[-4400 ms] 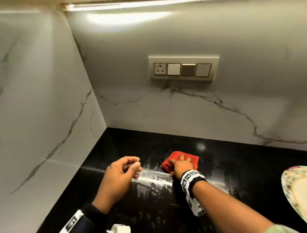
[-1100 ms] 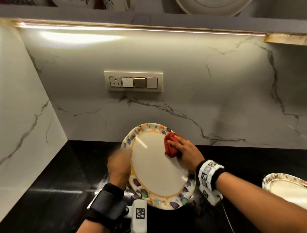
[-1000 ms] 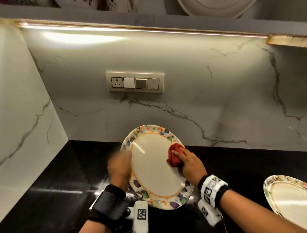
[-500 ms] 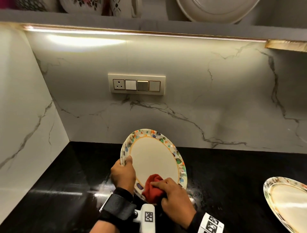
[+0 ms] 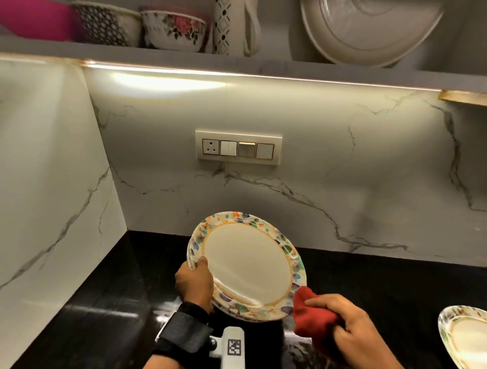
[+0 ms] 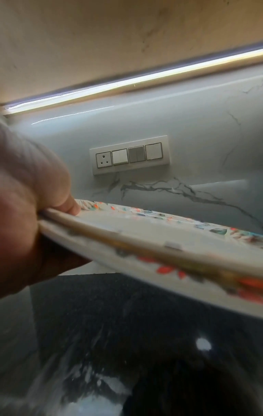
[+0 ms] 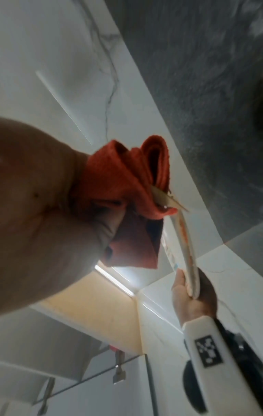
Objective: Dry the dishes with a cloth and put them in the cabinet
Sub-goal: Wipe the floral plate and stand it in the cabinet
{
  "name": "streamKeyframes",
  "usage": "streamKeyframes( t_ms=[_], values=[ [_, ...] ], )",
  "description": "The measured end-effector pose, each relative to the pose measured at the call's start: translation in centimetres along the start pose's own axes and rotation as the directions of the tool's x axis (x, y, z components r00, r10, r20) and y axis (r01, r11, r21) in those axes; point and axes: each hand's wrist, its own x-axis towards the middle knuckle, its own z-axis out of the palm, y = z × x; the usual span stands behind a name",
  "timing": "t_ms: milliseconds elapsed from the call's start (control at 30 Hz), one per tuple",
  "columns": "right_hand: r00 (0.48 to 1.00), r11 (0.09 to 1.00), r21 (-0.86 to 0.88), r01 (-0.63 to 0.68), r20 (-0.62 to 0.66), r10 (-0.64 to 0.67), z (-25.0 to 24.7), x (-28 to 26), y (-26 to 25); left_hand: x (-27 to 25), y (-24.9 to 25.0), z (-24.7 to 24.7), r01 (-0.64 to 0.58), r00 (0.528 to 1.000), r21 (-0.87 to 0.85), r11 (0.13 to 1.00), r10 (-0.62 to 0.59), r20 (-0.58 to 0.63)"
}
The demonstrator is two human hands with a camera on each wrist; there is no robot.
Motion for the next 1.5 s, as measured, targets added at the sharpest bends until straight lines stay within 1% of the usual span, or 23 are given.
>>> streamKeyframes(
  t_ms=[67, 133, 200, 300, 367, 500, 567, 633, 667, 767, 833, 867, 933, 1000, 1033, 1067, 1100, 1133, 1167, 1200, 1267, 1400, 1500],
  values=[
    [0.994, 0.995, -0.089, 0.049, -0.092, -0.058, 0.7, -0.5, 0.4, 0.2, 0.1, -0.4, 0.003, 1.0, 0.006, 1.0, -0.003, 0.003],
    [0.984, 0.967, -0.222, 0.127, -0.096, -0.151, 1.9, -0.7, 0.2, 0.1, 0.1, -0.7, 0.021, 1.0, 0.012, 1.0, -0.021, 0.019],
    [0.964, 0.907, -0.349, 0.236, -0.033, -0.264, 3.3, -0.7, -0.4, -0.2, 0.3, -0.8, 0.067, 0.996, -0.009, 0.998, -0.066, 0.062],
    [0.922, 0.766, -0.525, 0.372, 0.112, -0.371, 5.1, 0.1, -2.5, -1.0, 1.0, -1.1, 0.134, 0.979, -0.042, 0.99, -0.126, 0.159],
    [0.885, 0.686, -0.583, 0.436, 0.142, -0.442, 5.8, 1.1, -3.0, -1.6, 1.7, -1.4, 0.17, 0.957, -0.035, 0.985, -0.157, 0.242],
    [0.819, 0.634, -0.6, 0.488, 0.062, -0.571, 5.8, 2.9, -3.5, -2.3, 3.9, -2.1, 0.255, 0.891, 0.029, 0.967, -0.246, 0.381],
    [0.78, 0.619, -0.583, 0.526, 0.041, -0.624, 5.4, 3.3, -4.3, -2.3, 5.0, -2.2, 0.236, 0.883, 0.056, 0.97, -0.238, 0.404],
    [0.757, 0.661, -0.499, 0.56, -0.017, -0.653, 4.9, 3.5, -5.3, -2.0, 6.3, -1.9, 0.2, 0.882, 0.074, 0.977, -0.212, 0.421],
    [0.762, 0.71, -0.422, 0.563, -0.066, -0.644, 4.6, 3.4, -5.9, -2.1, 7.0, -1.6, 0.181, 0.875, 0.076, 0.98, -0.196, 0.442],
    [0.797, 0.828, -0.137, 0.543, -0.228, -0.56, 4.5, 3.6, -6.7, -3.2, 9.5, -0.5, 0.128, 0.838, 0.086, 0.988, -0.154, 0.524],
    [0.85, 0.877, 0.123, 0.465, -0.339, -0.403, 4.9, 4.1, -6.7, -3.8, 10.2, 0.6, 0.077, 0.789, 0.132, 0.988, -0.141, 0.598],
    [0.884, 0.861, 0.312, 0.401, -0.38, -0.274, 5.0, 4.5, -6.5, -3.7, 10.0, 1.1, 0.048, 0.76, 0.138, 0.989, -0.125, 0.638],
    [0.926, 0.727, 0.651, 0.219, -0.373, 0.055, 5.4, 5.0, -5.5, -2.8, 8.1, 1.5, -0.054, 0.779, 0.213, 0.976, -0.092, 0.62],
    [0.922, 0.542, 0.836, 0.084, -0.272, 0.277, 5.4, 5.0, -4.9, -0.7, 4.8, 0.0, -0.172, 0.855, 0.359, 0.917, -0.042, 0.517],
    [0.914, 0.457, 0.889, 0.026, -0.206, 0.349, 5.1, 4.8, -5.0, 0.6, 3.0, -1.4, -0.158, 0.9, 0.429, 0.889, -0.049, 0.432],
    [0.907, 0.392, 0.92, -0.017, -0.151, 0.393, 4.9, 4.6, -4.8, 1.9, 1.2, -2.7, -0.089, 0.939, 0.454, 0.887, -0.077, 0.335],
    [0.899, 0.35, 0.935, -0.059, -0.103, 0.426, 4.6, 4.4, -4.7, 2.8, -0.4, -3.8, 0.008, 0.946, 0.423, 0.906, -0.144, 0.292],
    [0.898, 0.311, 0.947, -0.078, -0.069, 0.434, 4.4, 4.3, -4.3, 2.9, -1.4, -4.6, 0.123, 0.926, 0.318, 0.94, -0.223, 0.304],
    [0.896, 0.285, 0.954, -0.091, -0.046, 0.441, 4.2, 4.2, -4.1, 2.5, -1.7, -5.1, 0.237, 0.876, 0.174, 0.956, -0.288, 0.388],
    [0.897, 0.271, 0.957, -0.102, -0.03, 0.441, 4.2, 4.2, -3.7, 2.4, -2.0, -5.3, 0.321, 0.818, 0.051, 0.946, -0.305, 0.488],
    [0.893, 0.251, 0.957, -0.142, 0.014, 0.45, 4.4, 4.0, -3.1, 2.3, -2.6, -5.2, 0.414, 0.747, -0.132, 0.901, -0.253, 0.614],
    [0.893, 0.244, 0.948, -0.204, 0.078, 0.442, 4.6, 3.9, -2.0, 2.2, -3.8, -5.3, 0.444, 0.751, -0.237, 0.864, -0.214, 0.625],
    [0.898, 0.304, 0.915, -0.265, 0.12, 0.424, 4.3, 3.6, -1.5, 2.1, -4.3, -5.6, 0.474, 0.743, -0.251, 0.844, -0.232, 0.627]
  ],
)
